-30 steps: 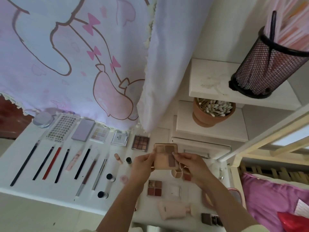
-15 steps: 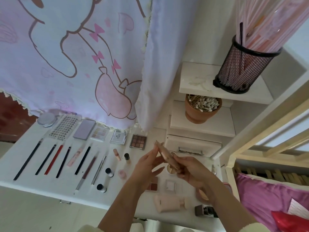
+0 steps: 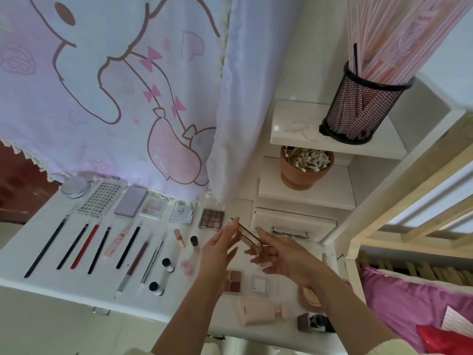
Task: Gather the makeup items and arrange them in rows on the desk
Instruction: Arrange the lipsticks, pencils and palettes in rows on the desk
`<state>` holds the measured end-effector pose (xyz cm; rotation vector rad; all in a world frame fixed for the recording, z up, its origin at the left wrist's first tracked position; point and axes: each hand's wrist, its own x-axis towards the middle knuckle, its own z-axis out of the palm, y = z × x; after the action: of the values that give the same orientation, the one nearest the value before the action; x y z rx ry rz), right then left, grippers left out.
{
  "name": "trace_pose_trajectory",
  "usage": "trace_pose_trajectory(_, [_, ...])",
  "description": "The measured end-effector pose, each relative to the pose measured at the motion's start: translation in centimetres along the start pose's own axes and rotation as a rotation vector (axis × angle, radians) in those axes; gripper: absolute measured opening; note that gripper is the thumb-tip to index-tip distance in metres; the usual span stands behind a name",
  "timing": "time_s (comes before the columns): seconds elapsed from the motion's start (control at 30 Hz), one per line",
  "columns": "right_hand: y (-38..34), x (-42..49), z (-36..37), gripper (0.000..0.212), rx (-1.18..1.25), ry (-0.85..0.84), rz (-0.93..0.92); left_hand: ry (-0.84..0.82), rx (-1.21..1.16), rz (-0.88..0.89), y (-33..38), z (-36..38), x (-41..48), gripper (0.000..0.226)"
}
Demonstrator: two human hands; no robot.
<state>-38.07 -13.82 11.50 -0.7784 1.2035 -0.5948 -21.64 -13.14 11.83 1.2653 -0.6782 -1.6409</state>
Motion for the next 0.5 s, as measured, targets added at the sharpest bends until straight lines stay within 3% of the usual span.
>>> trace_pose_trajectory(0.17, [-0.5,-0.5,0.2,0.062,-0.077,-0.02,-0.062,0.002,0.046,0.046,0.2,-0.1,0.0,0.056])
trace_pose_trajectory(0.23, [-0.6,-0.6,0.4,0.059,-0.127,0.005,-0.103,-0.019,0.078,0.05,0.2,-0.2,0.2,0.048])
trace_pose_trajectory(0.3, [-0.7,-0.6,0.3,0.056,-0.168,0.046,-0.174,-0.056,0.1,0.045,0.2,-0.5,0.5,0.025])
trace_pose_trajectory(0.37, [-0.9,-0.7,0.1,0.05,-0.189,0.093,-0.219,-0.043,0.038,-0.05,0.4,-0.7,0.7,0.022])
trace_pose_trajectory(0.43, [-1.2,-0.7,-0.1,0.047,-0.2,0.137,-0.242,-0.011,0.005,-0.198,0.6,-0.8,0.8,0.052])
trace_pose_trajectory(0.5, [-1.7,-0.8,-0.3,0.059,-0.231,0.157,-0.253,-0.046,-0.03,-0.362,0.8,-0.9,0.7,0.073])
